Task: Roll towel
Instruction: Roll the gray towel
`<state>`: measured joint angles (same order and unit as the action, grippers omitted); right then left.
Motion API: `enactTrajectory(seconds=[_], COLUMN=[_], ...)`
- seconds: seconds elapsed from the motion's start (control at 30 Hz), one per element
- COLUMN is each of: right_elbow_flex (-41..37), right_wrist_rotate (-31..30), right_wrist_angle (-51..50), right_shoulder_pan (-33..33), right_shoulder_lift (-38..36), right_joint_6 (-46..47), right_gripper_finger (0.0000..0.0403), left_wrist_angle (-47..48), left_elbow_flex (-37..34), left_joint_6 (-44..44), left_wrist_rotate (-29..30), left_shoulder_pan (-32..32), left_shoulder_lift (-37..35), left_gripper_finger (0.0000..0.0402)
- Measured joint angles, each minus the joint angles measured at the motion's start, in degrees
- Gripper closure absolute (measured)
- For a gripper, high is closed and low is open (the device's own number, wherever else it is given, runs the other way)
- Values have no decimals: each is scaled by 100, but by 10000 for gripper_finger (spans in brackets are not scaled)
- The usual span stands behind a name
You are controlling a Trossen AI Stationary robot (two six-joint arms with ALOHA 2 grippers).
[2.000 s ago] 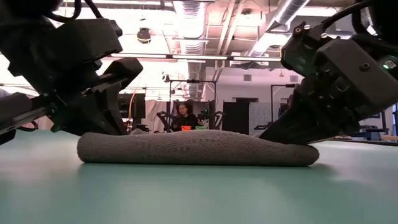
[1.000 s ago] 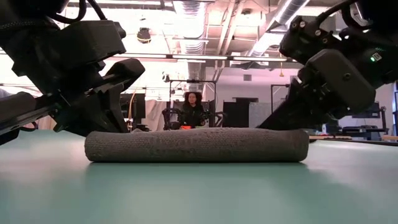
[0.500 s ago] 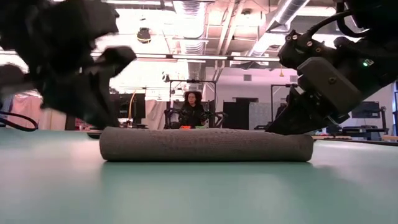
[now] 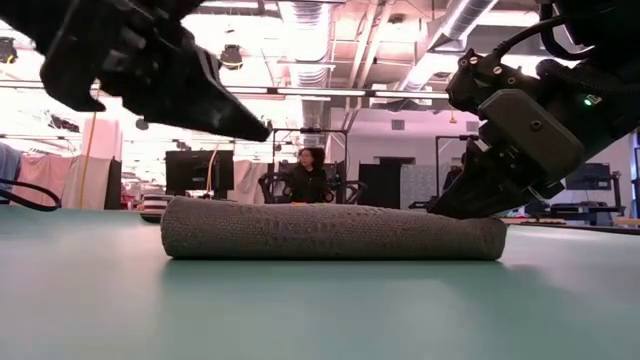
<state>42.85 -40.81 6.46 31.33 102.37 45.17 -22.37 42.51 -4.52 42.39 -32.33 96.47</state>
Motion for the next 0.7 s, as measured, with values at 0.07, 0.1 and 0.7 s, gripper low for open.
enactTrajectory(seconds=[0.07,0.1,0.7], right_elbow_flex=[0,0,-16], right_wrist_rotate=[8,12,27], right_wrist_angle=[0,0,339], right_shoulder_pan=[-2,-2,27], right_shoulder_lift=[2,2,12], right_joint_6=[0,0,-222], right_gripper_finger=[385,385,385], left_wrist_angle=[-401,-619,-755], left_elbow_flex=[-246,-323,-311], left_joint_6=[-7,-35,-551], left_wrist_rotate=[-229,-380,-552], left_shoulder_pan=[70,116,314], left_shoulder_lift=[61,145,1270], left_gripper_finger=[402,402,401])
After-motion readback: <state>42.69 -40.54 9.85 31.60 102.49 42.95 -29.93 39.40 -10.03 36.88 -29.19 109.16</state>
